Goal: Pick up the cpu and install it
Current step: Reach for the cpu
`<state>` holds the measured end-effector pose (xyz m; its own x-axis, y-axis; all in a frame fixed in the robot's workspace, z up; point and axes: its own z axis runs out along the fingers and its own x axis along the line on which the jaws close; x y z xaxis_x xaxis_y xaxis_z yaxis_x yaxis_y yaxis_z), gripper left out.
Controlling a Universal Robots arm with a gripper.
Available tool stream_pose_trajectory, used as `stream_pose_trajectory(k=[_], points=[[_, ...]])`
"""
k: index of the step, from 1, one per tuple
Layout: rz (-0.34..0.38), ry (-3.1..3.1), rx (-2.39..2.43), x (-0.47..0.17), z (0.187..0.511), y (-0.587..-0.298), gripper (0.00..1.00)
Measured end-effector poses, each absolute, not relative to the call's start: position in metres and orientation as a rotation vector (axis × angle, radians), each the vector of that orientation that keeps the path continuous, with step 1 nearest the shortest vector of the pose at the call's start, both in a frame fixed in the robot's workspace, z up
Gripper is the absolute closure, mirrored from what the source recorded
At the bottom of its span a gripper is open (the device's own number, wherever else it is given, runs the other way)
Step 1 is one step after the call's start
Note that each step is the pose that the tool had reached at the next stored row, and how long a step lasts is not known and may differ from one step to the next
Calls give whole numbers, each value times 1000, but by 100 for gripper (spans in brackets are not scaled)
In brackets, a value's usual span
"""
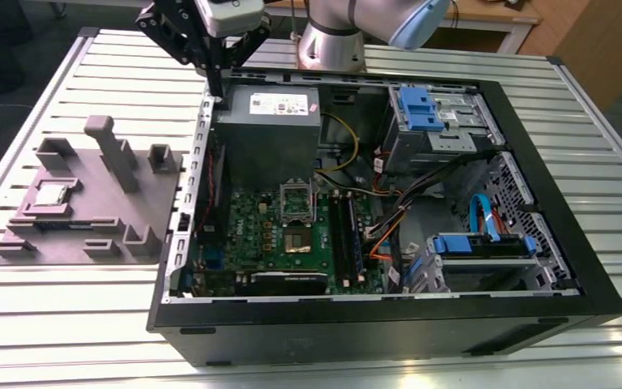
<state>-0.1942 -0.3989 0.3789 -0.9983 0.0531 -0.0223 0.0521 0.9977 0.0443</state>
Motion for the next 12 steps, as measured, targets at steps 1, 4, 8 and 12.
stream_pose_trajectory(k=[1,4,8,12], points=[[68,3116,82,-194,379,-399,90],[68,3116,82,-195,379,-399,90],[68,3116,82,-196,379,-399,90],[68,3116,82,-197,379,-399,90]])
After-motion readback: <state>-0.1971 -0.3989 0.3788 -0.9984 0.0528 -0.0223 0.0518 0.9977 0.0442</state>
